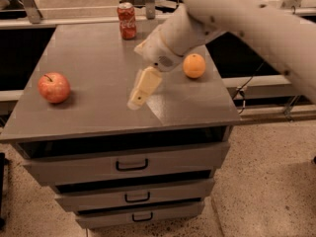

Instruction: Pick apple

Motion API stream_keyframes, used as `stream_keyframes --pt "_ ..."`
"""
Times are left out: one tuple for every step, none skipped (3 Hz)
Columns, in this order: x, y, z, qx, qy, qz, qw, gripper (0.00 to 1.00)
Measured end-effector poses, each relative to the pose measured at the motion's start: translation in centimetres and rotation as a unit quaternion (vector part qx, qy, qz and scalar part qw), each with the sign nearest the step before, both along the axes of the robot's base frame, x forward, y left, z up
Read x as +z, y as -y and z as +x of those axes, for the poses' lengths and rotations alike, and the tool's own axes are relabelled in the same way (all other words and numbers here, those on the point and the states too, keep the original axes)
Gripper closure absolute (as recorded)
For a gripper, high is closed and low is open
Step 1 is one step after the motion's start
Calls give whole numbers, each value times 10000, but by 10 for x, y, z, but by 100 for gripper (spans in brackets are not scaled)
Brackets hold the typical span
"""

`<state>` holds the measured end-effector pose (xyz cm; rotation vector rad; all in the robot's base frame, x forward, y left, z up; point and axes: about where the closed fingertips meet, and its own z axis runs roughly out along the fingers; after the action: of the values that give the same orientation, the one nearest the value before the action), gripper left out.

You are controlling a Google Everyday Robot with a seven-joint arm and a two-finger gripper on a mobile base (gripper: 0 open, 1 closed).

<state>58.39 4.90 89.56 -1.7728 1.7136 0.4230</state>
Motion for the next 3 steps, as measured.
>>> stream_keyframes --pt "-20 -62 33 236 -83 434 9987 0" --pt "-30 -116 51 482 -224 736 9959 0" --pt "-32 -152 54 644 -452 974 9921 0"
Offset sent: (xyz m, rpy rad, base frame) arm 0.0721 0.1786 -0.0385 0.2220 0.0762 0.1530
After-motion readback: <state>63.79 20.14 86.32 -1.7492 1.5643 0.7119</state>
